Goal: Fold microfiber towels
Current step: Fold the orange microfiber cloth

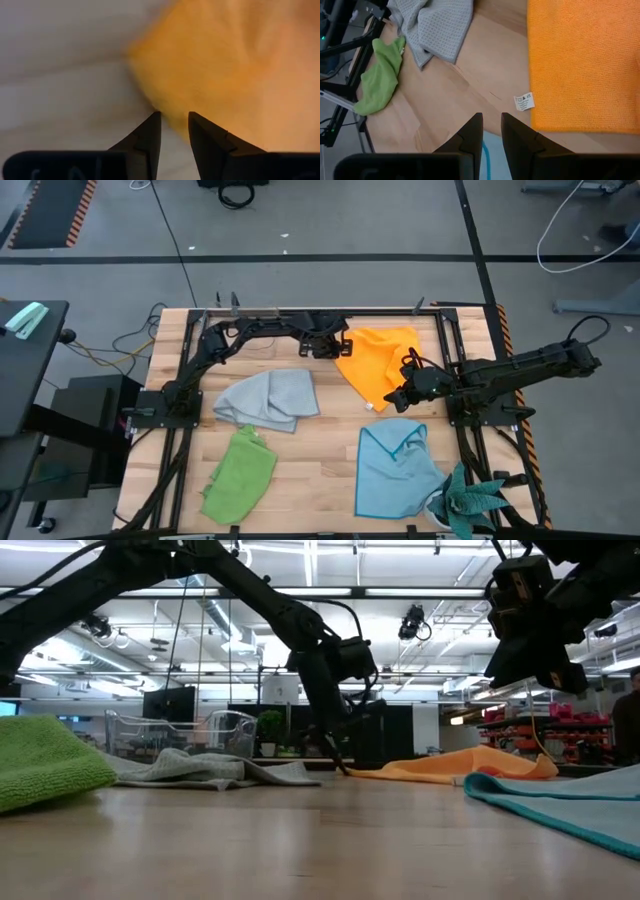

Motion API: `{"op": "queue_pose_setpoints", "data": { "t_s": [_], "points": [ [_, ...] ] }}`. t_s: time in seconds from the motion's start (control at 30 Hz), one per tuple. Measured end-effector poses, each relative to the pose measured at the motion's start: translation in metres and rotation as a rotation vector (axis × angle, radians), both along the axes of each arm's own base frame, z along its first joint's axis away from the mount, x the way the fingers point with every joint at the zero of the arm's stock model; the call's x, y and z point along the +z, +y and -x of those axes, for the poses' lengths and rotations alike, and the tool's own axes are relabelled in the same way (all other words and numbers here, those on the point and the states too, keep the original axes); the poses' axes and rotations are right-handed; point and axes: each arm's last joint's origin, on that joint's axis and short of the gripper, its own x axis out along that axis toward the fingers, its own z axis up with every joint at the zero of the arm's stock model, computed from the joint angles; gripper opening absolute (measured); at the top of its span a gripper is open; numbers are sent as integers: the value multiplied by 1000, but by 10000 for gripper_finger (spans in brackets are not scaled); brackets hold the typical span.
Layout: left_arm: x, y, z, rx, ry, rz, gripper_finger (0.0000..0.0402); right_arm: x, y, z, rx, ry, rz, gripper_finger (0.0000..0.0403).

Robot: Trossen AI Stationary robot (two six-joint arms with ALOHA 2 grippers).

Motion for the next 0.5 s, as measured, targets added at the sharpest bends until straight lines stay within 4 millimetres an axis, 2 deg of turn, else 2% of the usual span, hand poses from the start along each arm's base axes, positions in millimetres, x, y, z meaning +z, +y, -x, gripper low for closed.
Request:
{"op": "queue_pose_setpoints", "data": {
  "t_s": [0.3,0.4,0.5],
  "points": [
    [-2,-3,-2,-7,-3,-4,100,0,0,1,1,8,2,77],
    [-2,-2,-2,-33,-5,-20,81,-1,0,1,1,16,2,77],
    [-1,-1,-2,-66,-7,-47,43,-1,-1,1,-3,17,4,77]
  ]
}}
